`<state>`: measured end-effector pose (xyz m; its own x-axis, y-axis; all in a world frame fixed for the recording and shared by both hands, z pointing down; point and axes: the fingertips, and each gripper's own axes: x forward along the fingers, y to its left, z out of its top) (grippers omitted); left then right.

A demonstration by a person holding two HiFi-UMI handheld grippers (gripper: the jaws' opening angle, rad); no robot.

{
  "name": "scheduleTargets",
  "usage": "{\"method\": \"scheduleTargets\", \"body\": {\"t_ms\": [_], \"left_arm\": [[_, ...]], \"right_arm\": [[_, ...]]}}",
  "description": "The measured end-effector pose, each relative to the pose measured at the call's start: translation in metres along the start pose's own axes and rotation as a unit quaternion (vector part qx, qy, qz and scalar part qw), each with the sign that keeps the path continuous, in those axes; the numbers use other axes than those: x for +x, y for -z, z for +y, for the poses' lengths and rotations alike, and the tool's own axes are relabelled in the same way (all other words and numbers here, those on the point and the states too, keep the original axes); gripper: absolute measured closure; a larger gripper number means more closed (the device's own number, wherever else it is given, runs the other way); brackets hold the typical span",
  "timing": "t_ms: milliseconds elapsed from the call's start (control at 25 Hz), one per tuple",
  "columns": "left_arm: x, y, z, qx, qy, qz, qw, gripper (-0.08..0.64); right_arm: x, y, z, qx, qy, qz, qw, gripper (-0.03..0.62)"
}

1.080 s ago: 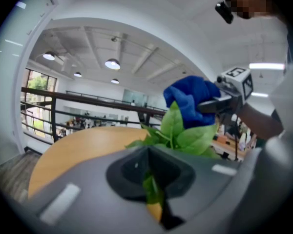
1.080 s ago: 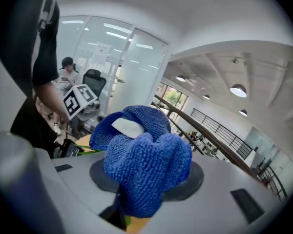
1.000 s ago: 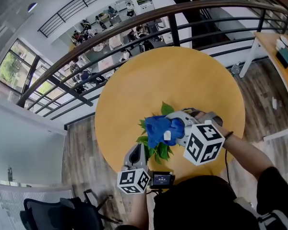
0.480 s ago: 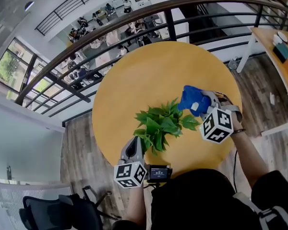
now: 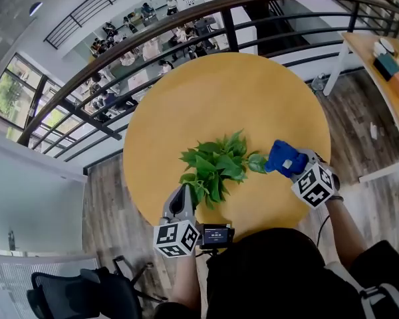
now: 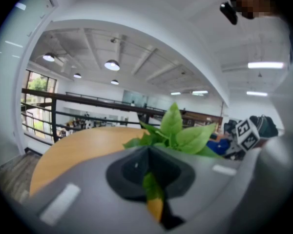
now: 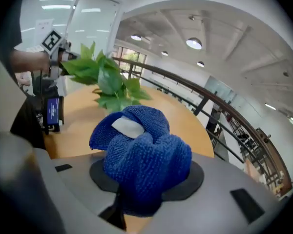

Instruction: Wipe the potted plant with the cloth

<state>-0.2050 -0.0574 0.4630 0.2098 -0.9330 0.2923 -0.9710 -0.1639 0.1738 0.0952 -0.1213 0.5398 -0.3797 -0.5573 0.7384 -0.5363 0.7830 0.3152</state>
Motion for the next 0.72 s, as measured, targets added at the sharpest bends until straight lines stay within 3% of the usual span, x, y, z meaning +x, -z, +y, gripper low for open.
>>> {"method": "scheduleTargets", "body": {"t_ms": [120, 200, 320, 440, 520, 600, 720], "left_arm": [[-0.001, 0.001, -0.001, 0.002, -0.001, 0.001, 1.0000, 0.560], [-0.003, 0.002, -0.002, 0.002, -0.001, 0.000, 1.0000, 0.560], [-0.005, 0.000, -0.002, 0.003, -0.001, -0.002, 1.0000, 0.560], [-0.005, -0.001, -0.002, 0.003, -0.001, -0.004, 1.0000, 0.560], [-0.005, 0.000, -0.003, 0.006, -0.002, -0.003, 1.0000, 0.560], [-0.006, 0.000, -0.004, 0.007, -0.002, -0.001, 1.0000, 0.560], [-0.007, -0.001, -0.006, 0.005, -0.004, -0.002, 1.0000, 0.560]], "right_arm": [[0.014, 0.049, -0.006, 0.016, 0.008, 0.061, 0.998, 0.419], [0.010, 0.052, -0.010, 0.039, 0.013, 0.054, 0.998, 0.419], [-0.018, 0.007, -0.029, 0.099, 0.033, -0.035, 0.994, 0.419], [-0.059, -0.063, -0.051, 0.126, 0.058, -0.154, 0.978, 0.419], [-0.076, -0.105, -0.048, 0.125, 0.049, -0.213, 0.968, 0.419], [-0.076, -0.138, -0.027, 0.105, 0.020, -0.243, 0.964, 0.419], [-0.047, -0.145, 0.013, 0.040, -0.002, -0.203, 0.978, 0.419]]}}
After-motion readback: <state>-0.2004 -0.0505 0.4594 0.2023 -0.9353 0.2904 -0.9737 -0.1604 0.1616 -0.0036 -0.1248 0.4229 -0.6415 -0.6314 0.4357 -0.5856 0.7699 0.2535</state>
